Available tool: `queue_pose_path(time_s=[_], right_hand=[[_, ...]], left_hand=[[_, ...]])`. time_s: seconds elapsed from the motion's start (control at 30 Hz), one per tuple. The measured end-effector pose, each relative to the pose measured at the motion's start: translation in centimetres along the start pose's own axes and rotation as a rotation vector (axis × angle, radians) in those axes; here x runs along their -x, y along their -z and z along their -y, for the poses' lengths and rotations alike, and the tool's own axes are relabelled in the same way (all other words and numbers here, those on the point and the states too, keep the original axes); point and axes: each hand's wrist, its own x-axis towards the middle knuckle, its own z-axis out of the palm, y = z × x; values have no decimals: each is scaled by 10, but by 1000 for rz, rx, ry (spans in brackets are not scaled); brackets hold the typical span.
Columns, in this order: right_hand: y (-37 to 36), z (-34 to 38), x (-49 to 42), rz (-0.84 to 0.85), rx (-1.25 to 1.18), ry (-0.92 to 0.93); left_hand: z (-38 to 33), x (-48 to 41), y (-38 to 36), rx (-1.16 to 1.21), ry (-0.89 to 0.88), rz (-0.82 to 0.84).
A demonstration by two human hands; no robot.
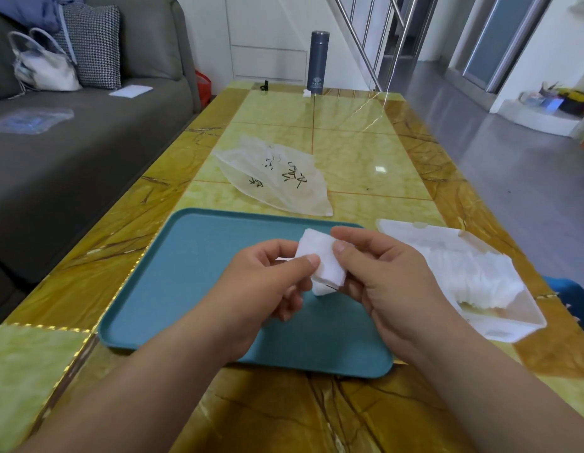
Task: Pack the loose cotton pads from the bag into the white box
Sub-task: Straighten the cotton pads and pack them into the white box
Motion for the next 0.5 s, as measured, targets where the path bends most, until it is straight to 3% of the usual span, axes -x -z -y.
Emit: queue_pose_path(time_s=[0.2, 0.33, 0.43, 0.5], right_hand=[[-2, 1, 3, 23, 38, 15], [0, -4, 1, 24, 80, 28], [2, -9, -4, -25, 79, 27], [2, -14, -9, -46, 97, 14]], left_hand=[[0, 1, 1, -3, -110, -43], [-4, 1, 4, -142, -167, -19], [-4, -5, 27, -668, -317, -179], [-1, -6, 42, -1035, -318, -213]])
